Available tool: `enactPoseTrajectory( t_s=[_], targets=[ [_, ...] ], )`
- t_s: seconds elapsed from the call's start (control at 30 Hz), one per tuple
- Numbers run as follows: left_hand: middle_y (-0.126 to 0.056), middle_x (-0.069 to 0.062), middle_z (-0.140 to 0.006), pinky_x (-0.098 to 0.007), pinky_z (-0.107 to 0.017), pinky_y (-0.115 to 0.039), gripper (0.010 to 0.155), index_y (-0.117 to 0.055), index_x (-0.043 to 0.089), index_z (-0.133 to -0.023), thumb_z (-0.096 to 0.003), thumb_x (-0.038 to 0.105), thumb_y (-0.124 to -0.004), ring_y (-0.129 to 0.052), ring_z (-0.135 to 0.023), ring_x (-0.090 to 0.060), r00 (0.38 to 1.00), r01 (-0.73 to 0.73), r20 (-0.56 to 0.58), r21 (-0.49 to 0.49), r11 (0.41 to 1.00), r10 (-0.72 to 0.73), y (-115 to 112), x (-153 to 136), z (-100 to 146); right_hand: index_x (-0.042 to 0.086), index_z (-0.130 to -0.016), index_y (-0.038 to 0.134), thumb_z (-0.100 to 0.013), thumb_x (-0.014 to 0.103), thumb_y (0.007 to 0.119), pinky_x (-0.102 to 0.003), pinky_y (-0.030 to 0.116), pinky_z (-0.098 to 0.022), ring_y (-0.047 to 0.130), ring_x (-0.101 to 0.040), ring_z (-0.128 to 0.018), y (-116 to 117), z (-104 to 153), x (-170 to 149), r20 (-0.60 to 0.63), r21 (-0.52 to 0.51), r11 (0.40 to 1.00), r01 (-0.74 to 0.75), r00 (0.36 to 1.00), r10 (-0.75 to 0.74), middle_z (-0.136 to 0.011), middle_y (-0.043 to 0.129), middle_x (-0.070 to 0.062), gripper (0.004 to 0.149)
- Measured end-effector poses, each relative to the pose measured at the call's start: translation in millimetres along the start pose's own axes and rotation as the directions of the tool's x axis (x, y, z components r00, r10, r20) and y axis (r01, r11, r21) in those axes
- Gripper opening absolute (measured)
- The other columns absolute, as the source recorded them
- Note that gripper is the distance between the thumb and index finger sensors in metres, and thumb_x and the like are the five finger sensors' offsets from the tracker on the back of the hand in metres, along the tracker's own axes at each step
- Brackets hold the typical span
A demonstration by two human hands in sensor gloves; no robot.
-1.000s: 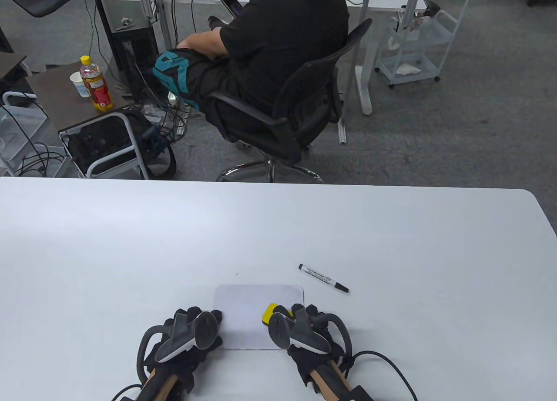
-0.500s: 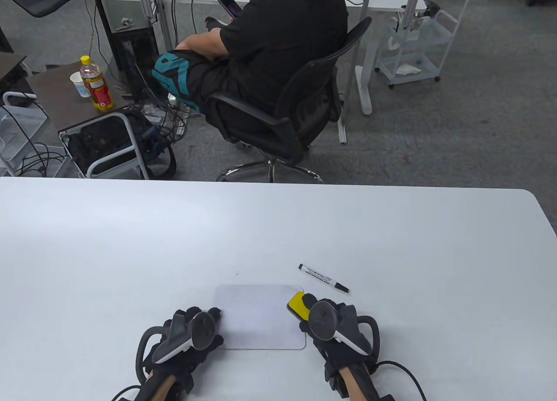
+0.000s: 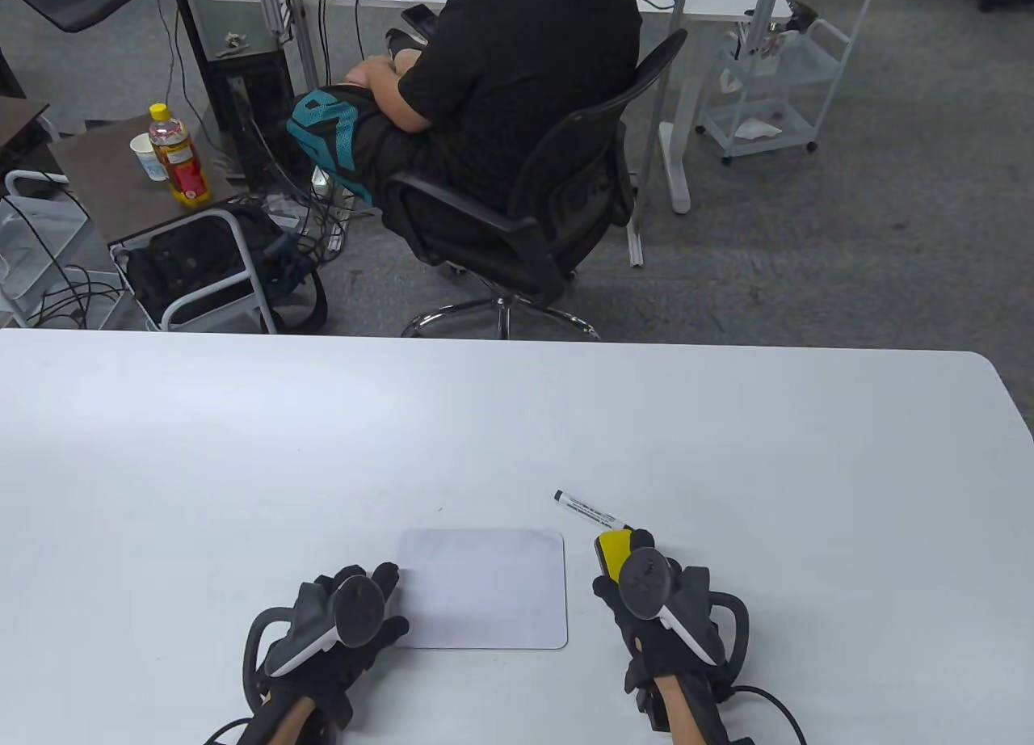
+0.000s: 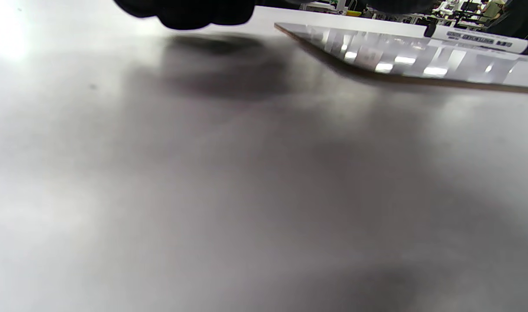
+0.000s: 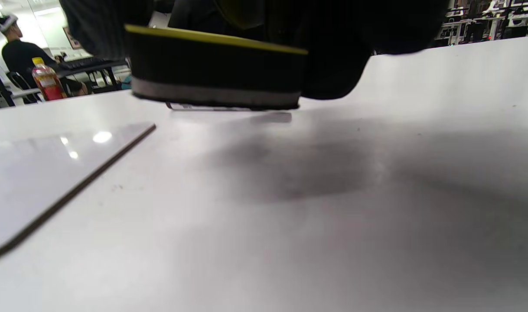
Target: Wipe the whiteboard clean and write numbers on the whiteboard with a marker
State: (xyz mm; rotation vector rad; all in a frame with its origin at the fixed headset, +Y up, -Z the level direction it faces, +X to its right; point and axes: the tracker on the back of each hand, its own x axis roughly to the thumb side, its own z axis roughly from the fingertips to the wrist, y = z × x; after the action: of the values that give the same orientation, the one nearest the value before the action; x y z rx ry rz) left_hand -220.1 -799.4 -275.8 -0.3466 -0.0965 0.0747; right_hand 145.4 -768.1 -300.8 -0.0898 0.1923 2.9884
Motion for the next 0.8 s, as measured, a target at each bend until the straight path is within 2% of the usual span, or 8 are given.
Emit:
enactPoseTrajectory(
  t_s=[0.23, 0.43, 0.63, 0.8],
  targets=[
    [-0.043, -0.01, -0.123, -0.052, -0.081, -0.055, 0.071, -0.037, 0.039, -0.12, -0.0571, 0.067, -0.057, -0.054, -0.106, -0.034, 1.0, 0.005, -0.003, -0.014, 1.0, -0.005, 0, 0, 1, 0.008, -0.112, 0.049, -0.054, 0.06, 0.075, -0.043, 0.082, -0.041, 0.093, -0.031, -0.059, 18, 1, 21, 0.002, 0.005, 0.991, -0.137, 0.991, 0.137, -0.087, 0.083, -0.027, 0.082],
    [-0.042, -0.01, -0.123, -0.052, -0.082, -0.055, 0.072, -0.037, 0.038, -0.12, -0.057, 0.067, -0.057, -0.053, -0.107, -0.035, 1.0, 0.011, 0.0, -0.013, 1.0, -0.012, 0, 1, 1, 0.007, -0.112, 0.048, -0.054, 0.06, 0.074, -0.043, 0.083, -0.041, 0.093, -0.031, -0.059, 30, 0, 30, -0.021, 0.055, 0.979, -0.197, 0.98, 0.198, -0.088, 0.083, -0.027, 0.084],
    [-0.042, -0.01, -0.123, -0.052, -0.082, -0.055, 0.072, -0.036, 0.038, -0.12, -0.0569, 0.067, -0.057, -0.053, -0.107, -0.035, 1.0, 0.017, 0.0, -0.015, 1.0, -0.017, 0, 2, 1, 0.005, -0.113, 0.046, -0.054, 0.06, 0.072, -0.044, 0.081, -0.042, 0.091, -0.032, -0.061, 30, 1, 31, -0.018, 0.077, 0.977, -0.2, 0.979, 0.201, -0.09, 0.08, -0.028, 0.084],
    [-0.039, -0.011, -0.124, -0.052, -0.082, -0.054, 0.073, -0.035, 0.037, -0.12, -0.0568, 0.067, -0.057, -0.052, -0.107, -0.035, 1.0, 0.023, -0.003, -0.009, 1.0, -0.023, 0, 2, 2, 0.004, -0.114, 0.041, -0.056, 0.06, 0.066, -0.047, 0.078, -0.046, 0.088, -0.035, -0.066, 28, 2, 28, -0.014, 0.116, 0.983, -0.14, 0.99, 0.143, -0.094, 0.076, -0.03, 0.084]
  ],
)
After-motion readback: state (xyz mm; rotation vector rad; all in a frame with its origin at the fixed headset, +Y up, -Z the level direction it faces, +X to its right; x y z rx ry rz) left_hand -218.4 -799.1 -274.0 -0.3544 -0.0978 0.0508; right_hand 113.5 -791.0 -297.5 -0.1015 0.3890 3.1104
